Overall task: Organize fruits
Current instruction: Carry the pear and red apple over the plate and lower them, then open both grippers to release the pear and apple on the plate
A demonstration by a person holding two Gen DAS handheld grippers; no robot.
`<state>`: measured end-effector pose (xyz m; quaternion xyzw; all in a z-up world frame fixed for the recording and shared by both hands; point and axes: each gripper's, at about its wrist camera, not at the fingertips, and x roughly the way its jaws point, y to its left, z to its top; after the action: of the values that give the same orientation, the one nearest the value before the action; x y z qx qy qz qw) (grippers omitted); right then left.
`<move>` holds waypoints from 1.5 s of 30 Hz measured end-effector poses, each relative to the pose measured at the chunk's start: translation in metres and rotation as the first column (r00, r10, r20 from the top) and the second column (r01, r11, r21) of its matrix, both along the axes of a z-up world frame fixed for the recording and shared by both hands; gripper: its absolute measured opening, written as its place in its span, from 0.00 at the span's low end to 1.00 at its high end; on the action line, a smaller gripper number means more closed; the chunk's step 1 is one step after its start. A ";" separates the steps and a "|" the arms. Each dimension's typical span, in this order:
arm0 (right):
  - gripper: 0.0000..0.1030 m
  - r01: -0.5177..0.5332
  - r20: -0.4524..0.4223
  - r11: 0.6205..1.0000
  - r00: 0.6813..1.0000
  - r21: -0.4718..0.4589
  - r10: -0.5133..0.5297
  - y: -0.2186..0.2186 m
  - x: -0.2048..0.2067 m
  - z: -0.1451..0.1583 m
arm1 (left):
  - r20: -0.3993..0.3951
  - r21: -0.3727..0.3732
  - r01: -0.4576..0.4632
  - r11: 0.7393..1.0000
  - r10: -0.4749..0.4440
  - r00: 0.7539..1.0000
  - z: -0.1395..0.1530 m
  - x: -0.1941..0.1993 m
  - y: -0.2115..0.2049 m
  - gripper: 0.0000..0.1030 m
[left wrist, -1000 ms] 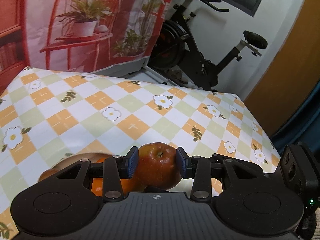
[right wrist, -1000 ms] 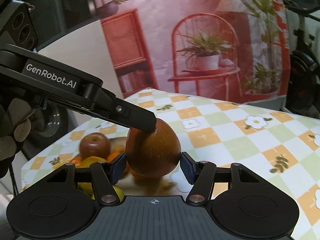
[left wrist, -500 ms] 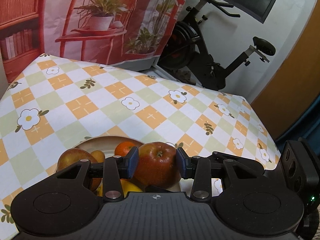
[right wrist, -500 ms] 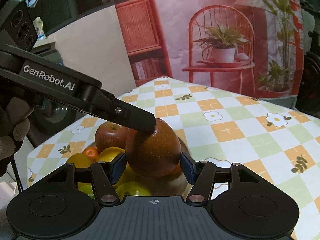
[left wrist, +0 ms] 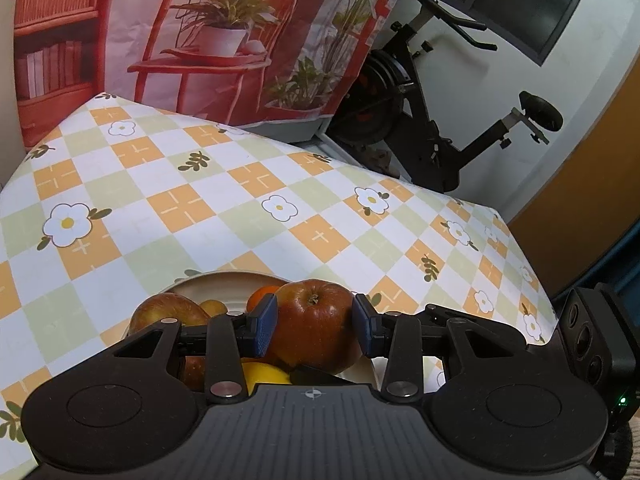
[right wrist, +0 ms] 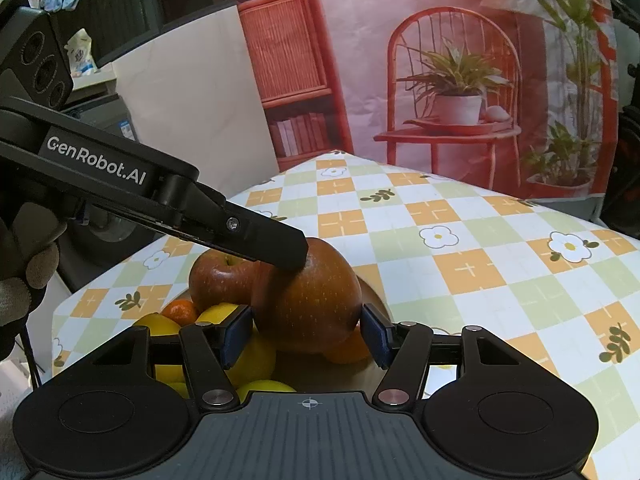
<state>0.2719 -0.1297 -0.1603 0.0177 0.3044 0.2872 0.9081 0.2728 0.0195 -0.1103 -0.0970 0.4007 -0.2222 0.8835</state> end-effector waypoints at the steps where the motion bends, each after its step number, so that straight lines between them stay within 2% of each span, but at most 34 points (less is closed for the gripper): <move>1: 0.55 0.002 -0.001 1.000 1.000 -0.002 -0.002 0.000 0.000 0.000 | -0.001 0.001 0.003 1.000 -0.003 1.000 0.000 -0.001 -0.001 0.41; 12: 0.55 0.007 -0.002 1.000 1.000 -0.019 -0.007 -0.004 -0.005 0.002 | -0.014 0.001 -0.005 1.000 0.005 1.000 -0.001 0.001 -0.001 0.41; 27: 0.56 -0.004 0.002 1.000 1.000 -0.030 0.004 -0.006 -0.014 0.006 | 0.008 0.018 -0.025 1.000 0.025 1.000 0.002 -0.004 0.001 0.45; 45: 0.52 0.002 -0.021 1.000 1.000 -0.021 -0.003 -0.012 -0.019 0.001 | 0.003 0.036 -0.042 0.998 0.042 0.999 -0.002 -0.005 0.001 0.46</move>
<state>0.2531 -0.1420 -0.1592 0.0114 0.3169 0.2826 0.9053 0.2676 0.0203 -0.1127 -0.0892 0.4014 -0.1966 0.8901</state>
